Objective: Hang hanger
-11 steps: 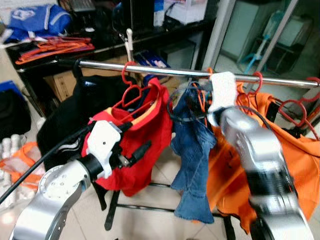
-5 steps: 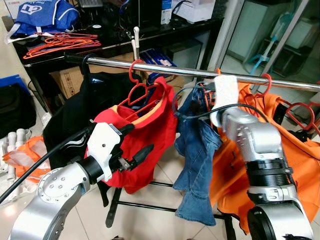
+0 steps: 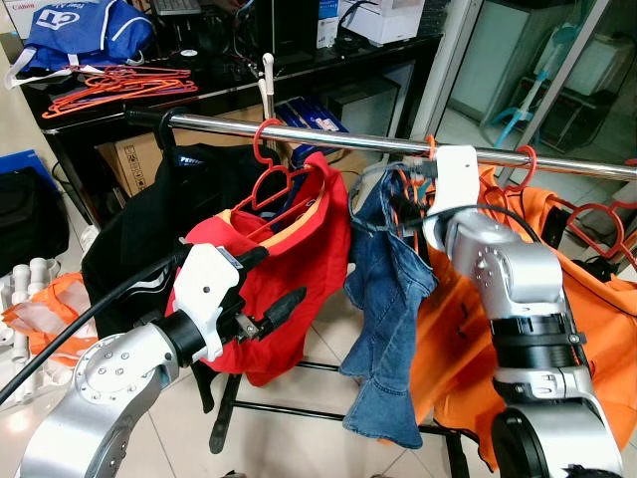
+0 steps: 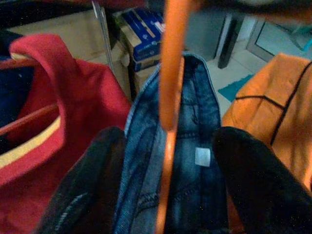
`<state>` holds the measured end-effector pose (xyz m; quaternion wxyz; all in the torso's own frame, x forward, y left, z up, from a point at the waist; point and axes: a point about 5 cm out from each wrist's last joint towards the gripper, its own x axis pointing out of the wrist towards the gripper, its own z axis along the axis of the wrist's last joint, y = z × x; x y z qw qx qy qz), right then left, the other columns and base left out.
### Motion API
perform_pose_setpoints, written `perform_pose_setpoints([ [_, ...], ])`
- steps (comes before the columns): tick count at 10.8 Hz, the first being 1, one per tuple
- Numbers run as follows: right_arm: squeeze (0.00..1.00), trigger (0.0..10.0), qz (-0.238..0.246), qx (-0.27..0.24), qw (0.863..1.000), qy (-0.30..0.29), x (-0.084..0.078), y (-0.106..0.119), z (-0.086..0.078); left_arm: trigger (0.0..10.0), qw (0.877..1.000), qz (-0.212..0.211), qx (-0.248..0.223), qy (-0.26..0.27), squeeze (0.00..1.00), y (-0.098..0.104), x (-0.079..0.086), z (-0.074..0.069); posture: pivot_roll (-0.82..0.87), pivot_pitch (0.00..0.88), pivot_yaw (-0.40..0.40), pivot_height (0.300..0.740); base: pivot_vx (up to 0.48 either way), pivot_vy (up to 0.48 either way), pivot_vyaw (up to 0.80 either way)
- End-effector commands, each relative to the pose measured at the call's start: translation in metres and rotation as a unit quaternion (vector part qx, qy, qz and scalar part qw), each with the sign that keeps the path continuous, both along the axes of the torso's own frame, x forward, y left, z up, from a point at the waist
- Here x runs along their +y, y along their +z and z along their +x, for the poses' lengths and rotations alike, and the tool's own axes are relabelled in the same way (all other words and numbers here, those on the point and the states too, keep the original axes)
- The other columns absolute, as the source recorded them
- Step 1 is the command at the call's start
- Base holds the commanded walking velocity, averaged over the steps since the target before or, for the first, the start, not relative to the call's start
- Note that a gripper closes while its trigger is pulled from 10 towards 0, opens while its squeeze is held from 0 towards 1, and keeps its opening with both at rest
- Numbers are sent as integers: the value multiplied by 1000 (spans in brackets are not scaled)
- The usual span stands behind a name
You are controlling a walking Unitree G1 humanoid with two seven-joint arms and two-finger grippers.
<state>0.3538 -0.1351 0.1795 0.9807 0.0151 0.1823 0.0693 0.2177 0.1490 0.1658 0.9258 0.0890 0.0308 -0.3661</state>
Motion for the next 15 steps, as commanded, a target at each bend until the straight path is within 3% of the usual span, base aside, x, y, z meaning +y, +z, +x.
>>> perform_pose_setpoints([
  [1, 0, 0, 6, -7, 1000, -3, -1, 4, 3, 10000, 1000, 0, -6, -8, 0, 5, -2, -2, -10, 0, -52, 740, 0, 0, 0],
  [15, 0, 0, -1, 14, 1000, -1, 0, -8, 4, 10000, 1000, 0, 1, -17, 0, 5, -2, -3, -1, 0, -51, 740, 0, 0, 0],
])
